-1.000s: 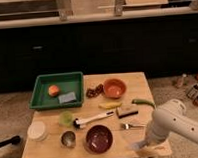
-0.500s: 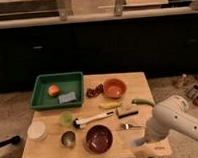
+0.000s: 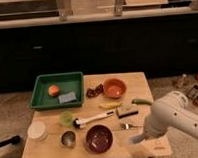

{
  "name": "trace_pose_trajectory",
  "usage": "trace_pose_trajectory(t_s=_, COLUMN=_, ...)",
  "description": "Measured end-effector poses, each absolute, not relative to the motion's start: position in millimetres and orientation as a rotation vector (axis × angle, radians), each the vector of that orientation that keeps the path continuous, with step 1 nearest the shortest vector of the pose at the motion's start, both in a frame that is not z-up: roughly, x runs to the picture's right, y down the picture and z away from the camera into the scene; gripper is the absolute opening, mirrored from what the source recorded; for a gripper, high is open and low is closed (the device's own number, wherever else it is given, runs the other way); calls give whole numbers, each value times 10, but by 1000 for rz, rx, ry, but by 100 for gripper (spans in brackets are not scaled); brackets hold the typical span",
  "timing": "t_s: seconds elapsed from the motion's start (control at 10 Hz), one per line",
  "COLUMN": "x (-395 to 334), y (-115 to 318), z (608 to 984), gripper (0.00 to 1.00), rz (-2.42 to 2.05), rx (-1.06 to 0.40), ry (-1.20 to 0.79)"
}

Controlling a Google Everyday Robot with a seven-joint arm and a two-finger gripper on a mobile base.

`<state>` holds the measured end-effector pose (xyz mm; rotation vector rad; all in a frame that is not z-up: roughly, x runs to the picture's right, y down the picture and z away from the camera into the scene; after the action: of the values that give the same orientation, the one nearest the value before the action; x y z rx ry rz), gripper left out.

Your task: Place towel in red bowl

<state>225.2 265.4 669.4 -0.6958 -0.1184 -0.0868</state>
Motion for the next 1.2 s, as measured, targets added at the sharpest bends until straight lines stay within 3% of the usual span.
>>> trace_pose_trajectory(t_s=0.7, x=2026, y=2289, z=6473, gripper=1, rz=-135, rx=-672, ry=-123)
trace_pose_trajectory(t_s=1.2, x=1850, y=2025, z=6518, gripper=1, rz=-157, rx=-656, ry=-144)
